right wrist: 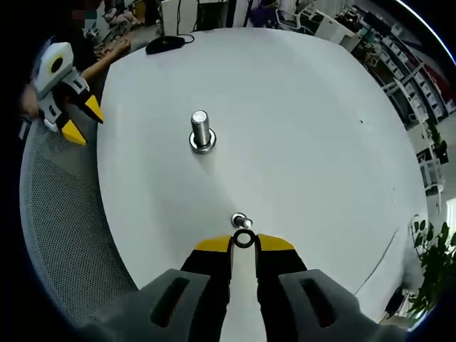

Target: Place the washer onto the threaded stud by aligning its center hole with the stud, sliding it down to the base, and recovering from edge contact or off-axis alignment until the washer reaches the visible bottom stop.

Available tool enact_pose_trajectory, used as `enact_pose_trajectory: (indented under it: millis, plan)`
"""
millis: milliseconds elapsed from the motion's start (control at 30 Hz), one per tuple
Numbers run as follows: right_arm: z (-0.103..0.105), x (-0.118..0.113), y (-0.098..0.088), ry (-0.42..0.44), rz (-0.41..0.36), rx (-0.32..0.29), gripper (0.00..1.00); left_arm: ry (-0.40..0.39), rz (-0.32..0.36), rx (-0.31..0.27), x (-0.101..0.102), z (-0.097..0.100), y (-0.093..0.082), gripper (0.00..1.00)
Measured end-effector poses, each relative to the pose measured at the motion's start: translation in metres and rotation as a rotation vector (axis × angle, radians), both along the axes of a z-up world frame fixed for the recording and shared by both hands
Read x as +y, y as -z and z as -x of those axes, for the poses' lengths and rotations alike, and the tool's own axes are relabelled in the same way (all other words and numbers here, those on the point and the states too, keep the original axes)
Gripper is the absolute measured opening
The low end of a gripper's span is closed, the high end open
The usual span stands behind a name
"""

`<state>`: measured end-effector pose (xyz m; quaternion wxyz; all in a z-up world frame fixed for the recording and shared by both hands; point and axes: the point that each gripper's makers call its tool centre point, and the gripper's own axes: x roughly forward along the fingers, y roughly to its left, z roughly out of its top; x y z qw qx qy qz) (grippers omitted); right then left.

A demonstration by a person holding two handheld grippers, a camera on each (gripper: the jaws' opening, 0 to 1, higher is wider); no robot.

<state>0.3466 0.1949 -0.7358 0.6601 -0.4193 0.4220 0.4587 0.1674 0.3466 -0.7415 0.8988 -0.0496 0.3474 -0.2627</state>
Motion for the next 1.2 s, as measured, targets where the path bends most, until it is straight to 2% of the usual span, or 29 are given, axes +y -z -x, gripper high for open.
enact_pose_trajectory:
  millis: [700,1200]
  plan:
    - [-0.006,0.010,0.007,-0.022,0.009,0.007,0.14,-0.001,-0.002,0.000,0.000,0.000,0.000,0.21]
    - [-0.008,0.010,0.030,-0.037,0.051,0.053,0.15,-0.004,-0.005,0.007,0.001,0.001,0.002,0.20]
